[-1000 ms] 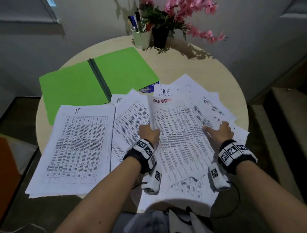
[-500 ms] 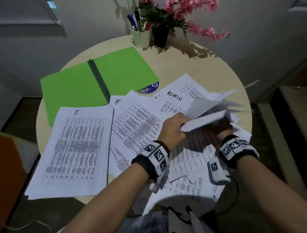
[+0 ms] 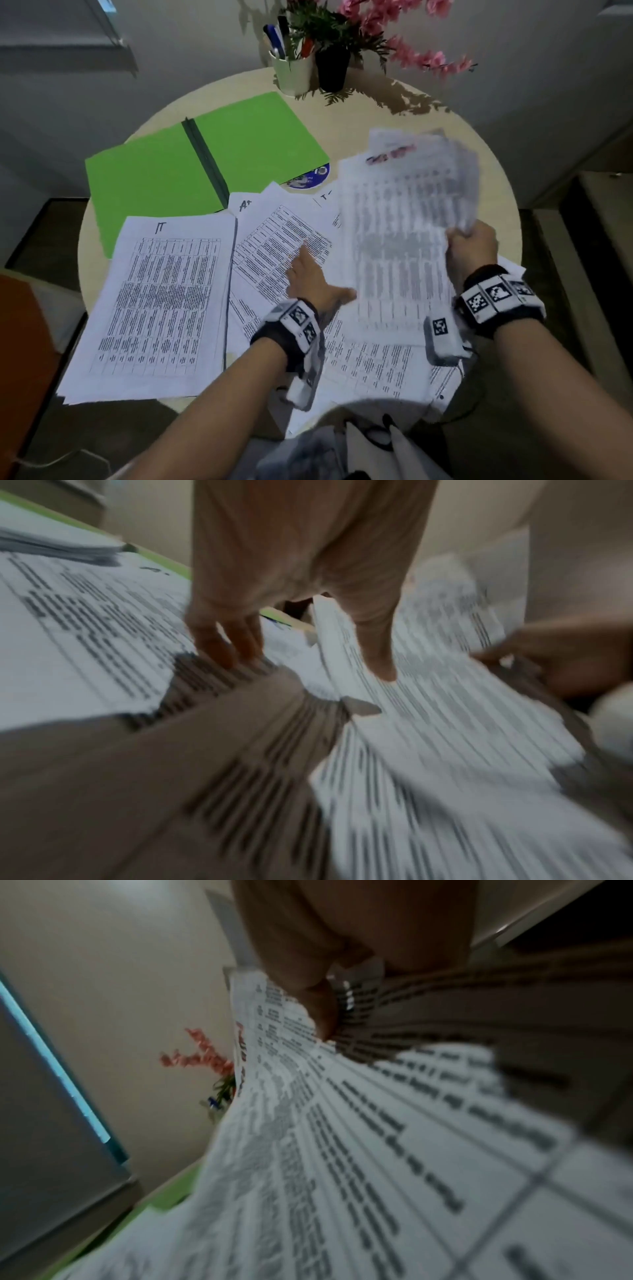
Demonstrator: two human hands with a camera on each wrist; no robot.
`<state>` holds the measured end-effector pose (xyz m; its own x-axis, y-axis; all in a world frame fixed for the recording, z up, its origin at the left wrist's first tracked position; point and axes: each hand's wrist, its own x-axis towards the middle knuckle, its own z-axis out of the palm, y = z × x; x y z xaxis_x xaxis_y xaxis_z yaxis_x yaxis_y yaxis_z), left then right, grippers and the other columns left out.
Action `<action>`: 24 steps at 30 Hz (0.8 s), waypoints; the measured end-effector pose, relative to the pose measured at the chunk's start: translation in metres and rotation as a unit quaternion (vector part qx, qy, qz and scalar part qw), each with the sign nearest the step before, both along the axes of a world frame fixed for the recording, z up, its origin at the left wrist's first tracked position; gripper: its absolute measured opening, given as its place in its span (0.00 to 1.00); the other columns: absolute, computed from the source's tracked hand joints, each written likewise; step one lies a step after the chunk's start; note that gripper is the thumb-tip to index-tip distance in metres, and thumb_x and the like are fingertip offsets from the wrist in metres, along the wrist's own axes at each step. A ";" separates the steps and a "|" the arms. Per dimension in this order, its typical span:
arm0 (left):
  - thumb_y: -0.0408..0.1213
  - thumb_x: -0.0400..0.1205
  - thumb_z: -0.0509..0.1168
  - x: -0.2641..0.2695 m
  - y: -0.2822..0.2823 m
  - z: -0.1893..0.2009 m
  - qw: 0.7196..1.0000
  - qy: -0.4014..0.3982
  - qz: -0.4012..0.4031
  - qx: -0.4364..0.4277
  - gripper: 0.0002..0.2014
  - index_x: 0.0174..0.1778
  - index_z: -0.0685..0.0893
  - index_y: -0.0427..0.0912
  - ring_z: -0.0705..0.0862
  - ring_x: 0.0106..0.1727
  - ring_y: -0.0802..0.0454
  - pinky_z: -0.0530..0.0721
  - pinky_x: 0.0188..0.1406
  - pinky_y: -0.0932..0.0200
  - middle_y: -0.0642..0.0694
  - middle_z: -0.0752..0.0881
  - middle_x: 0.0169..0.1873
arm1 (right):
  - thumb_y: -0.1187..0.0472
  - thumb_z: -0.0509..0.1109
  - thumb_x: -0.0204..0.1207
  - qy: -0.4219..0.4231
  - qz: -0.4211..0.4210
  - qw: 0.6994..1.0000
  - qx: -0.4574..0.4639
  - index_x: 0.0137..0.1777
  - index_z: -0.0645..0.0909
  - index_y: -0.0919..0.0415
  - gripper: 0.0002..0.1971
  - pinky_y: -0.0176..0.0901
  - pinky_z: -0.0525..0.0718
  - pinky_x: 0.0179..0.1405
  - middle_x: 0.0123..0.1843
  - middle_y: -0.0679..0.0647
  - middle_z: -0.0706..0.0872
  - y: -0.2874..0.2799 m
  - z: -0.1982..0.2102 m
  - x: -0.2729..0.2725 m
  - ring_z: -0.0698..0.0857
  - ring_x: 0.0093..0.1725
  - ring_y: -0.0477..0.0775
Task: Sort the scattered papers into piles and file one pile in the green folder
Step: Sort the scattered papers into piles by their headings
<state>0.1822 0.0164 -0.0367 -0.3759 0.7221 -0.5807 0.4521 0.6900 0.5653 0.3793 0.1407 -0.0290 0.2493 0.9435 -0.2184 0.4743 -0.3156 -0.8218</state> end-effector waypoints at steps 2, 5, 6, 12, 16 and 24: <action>0.53 0.67 0.76 0.012 -0.010 -0.001 0.987 0.118 -0.081 -0.073 0.54 0.80 0.51 0.34 0.52 0.82 0.37 0.62 0.76 0.37 0.36 0.52 0.81 | 0.66 0.62 0.74 -0.027 -0.062 0.997 0.031 0.51 0.82 0.72 0.12 0.52 0.78 0.43 0.43 0.64 0.81 0.009 0.011 0.012 0.81 0.44 0.61; 0.45 0.77 0.69 0.022 -0.011 -0.011 0.982 0.148 -0.103 -0.048 0.25 0.64 0.74 0.32 0.73 0.67 0.39 0.77 0.61 0.46 0.37 0.70 0.69 | 0.69 0.62 0.75 -0.015 -0.079 0.997 0.001 0.37 0.76 0.74 0.08 0.47 0.68 0.41 0.41 0.64 0.75 0.013 0.020 0.031 0.74 0.42 0.57; 0.41 0.80 0.65 0.021 -0.010 -0.012 0.988 0.123 -0.091 -0.015 0.15 0.55 0.80 0.33 0.79 0.55 0.42 0.81 0.49 0.52 0.38 0.76 0.60 | 0.70 0.62 0.76 -0.014 -0.075 0.997 -0.007 0.36 0.75 0.72 0.08 0.46 0.68 0.42 0.42 0.66 0.76 0.009 0.023 0.034 0.76 0.44 0.58; 0.32 0.83 0.60 -0.023 -0.014 -0.007 0.991 -0.026 0.117 0.066 0.06 0.45 0.81 0.36 0.80 0.33 0.47 0.76 0.33 0.63 0.39 0.81 0.41 | 0.68 0.60 0.81 0.037 -0.008 0.992 -0.120 0.52 0.76 0.69 0.05 0.45 0.68 0.41 0.39 0.63 0.77 -0.031 0.012 0.028 0.76 0.39 0.57; 0.49 0.82 0.60 -0.045 -0.019 -0.003 0.976 -0.123 0.173 0.045 0.17 0.30 0.74 0.43 0.72 0.26 0.51 0.71 0.29 0.61 0.43 0.75 0.27 | 0.68 0.62 0.79 0.038 0.036 0.980 -0.192 0.46 0.75 0.67 0.03 0.46 0.74 0.33 0.29 0.57 0.74 -0.052 -0.009 0.004 0.74 0.28 0.56; 0.47 0.77 0.70 -0.038 -0.020 -0.007 0.977 -0.162 0.135 -0.027 0.21 0.49 0.73 0.32 0.76 0.30 0.53 0.81 0.24 0.66 0.45 0.76 0.31 | 0.72 0.60 0.76 0.007 0.156 0.980 -0.120 0.68 0.62 0.55 0.23 0.44 0.81 0.30 0.44 0.59 0.79 -0.087 0.000 -0.074 0.80 0.35 0.58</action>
